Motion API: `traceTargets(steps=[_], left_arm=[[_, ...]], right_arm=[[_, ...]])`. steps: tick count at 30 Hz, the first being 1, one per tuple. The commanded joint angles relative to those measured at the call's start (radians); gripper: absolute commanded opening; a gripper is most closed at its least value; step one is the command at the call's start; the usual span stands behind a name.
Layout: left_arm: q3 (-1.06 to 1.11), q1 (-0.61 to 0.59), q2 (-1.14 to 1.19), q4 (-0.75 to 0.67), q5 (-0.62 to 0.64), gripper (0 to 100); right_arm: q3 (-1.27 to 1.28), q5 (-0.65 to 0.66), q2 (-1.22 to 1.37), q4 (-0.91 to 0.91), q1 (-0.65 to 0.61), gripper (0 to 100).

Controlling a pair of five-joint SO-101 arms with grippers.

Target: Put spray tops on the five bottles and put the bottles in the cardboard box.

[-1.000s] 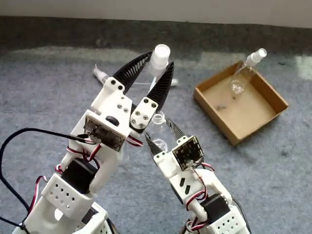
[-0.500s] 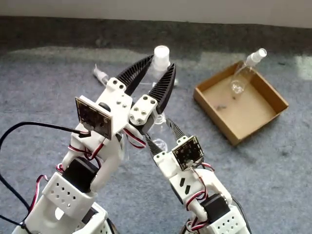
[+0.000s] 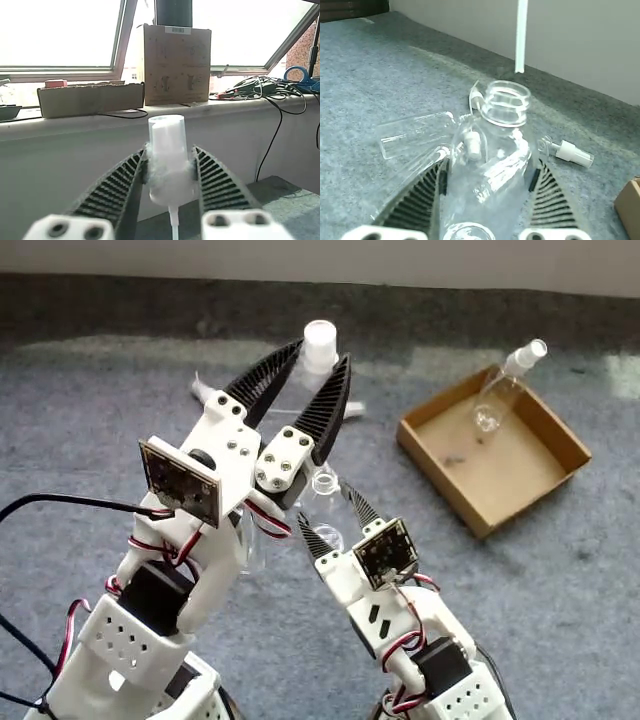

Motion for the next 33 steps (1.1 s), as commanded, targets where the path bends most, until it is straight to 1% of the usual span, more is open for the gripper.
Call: traceTargets(steps=[1,11,17,28,33], left_arm=[[0.002,-0.004,-0.005,0.003,-0.009,0],[0.124,0.001,-0.005,0.002,-0.008,0],[0.246,0.054,-0.007,0.002,-0.008,0],[0.386,0.058,-0.008,0.002,-0.006,0],[0.447,0.081,-0.139,0.005,-0.006,0]], right_arm=[[0.117,-0.003,-0.013,0.002,-0.004,8.5],[0.117,-0.003,-0.013,0.002,-0.004,8.5],[0.117,-0.003,-0.013,0.024,-0.004,8.5],[0.117,-0.005,-0.013,0.044,-0.004,8.5],[0.117,-0.009,-0.013,0.044,-0.004,8.5]])
